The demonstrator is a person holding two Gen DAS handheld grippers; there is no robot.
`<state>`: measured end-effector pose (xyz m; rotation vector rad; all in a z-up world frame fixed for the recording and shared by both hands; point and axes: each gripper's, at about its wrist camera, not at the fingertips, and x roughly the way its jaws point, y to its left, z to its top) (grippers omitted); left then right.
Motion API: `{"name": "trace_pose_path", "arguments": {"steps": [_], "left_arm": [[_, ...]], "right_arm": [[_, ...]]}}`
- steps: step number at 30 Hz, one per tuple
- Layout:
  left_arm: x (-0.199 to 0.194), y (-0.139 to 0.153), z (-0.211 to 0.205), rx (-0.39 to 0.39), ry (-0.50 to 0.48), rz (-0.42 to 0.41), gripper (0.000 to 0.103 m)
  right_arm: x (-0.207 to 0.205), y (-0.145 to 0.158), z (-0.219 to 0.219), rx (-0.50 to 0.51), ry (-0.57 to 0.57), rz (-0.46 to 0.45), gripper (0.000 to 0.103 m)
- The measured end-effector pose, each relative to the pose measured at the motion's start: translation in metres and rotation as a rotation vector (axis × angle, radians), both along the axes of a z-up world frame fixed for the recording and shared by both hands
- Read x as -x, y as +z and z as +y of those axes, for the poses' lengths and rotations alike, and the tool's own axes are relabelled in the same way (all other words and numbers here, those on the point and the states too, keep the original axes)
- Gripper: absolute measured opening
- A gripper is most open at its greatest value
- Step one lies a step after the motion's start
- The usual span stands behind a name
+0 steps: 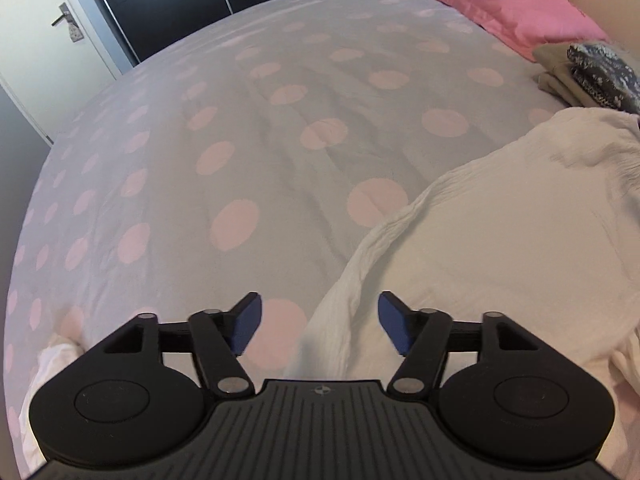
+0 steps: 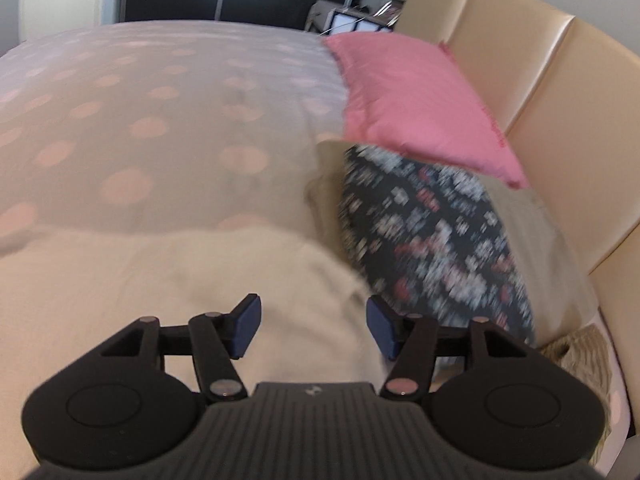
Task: Fold clothes
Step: 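Lower the blanket onto the bed and open both grippers, then grasp a fold of the blanket with the left gripper and pull it back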
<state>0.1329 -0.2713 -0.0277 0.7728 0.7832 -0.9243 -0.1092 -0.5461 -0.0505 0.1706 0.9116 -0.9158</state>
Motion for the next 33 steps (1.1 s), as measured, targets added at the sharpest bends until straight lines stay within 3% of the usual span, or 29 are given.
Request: {"name": "trace_pose_path", "arguments": {"steps": [4, 10, 18, 24, 25, 27, 28, 29, 33], "left_arm": [[-0.001, 0.017, 0.039, -0.008, 0.027, -0.038, 0.064], [-0.015, 0.024, 0.107, -0.064, 0.120, -0.067, 0.064], [-0.053, -0.002, 0.191, -0.043, 0.370, 0.106, 0.065], [-0.066, -0.039, 0.234, -0.021, 0.511, 0.277, 0.069], [-0.064, -0.045, 0.236, -0.026, 0.514, 0.315, 0.066], [-0.061, -0.055, 0.238, -0.034, 0.516, 0.367, 0.040], [-0.058, -0.053, 0.236, -0.036, 0.510, 0.357, 0.022], [-0.055, -0.050, 0.233, -0.036, 0.502, 0.338, 0.013], [-0.044, -0.029, 0.233, 0.004, 0.513, 0.241, 0.008]], "right_arm": [[0.018, 0.008, 0.051, -0.067, 0.080, -0.008, 0.066], [0.041, 0.017, 0.114, -0.075, 0.163, -0.044, 0.068], [0.051, 0.023, 0.144, -0.106, 0.172, -0.105, 0.068], [0.048, 0.013, 0.152, -0.096, 0.177, -0.081, 0.068], [0.047, 0.011, 0.152, -0.089, 0.176, -0.075, 0.068], [0.046, 0.006, 0.152, -0.068, 0.172, -0.057, 0.068], [0.045, 0.004, 0.152, -0.054, 0.170, -0.045, 0.068], [0.044, 0.003, 0.152, -0.042, 0.168, -0.034, 0.068], [0.042, 0.001, 0.152, -0.035, 0.178, -0.025, 0.068]]}}
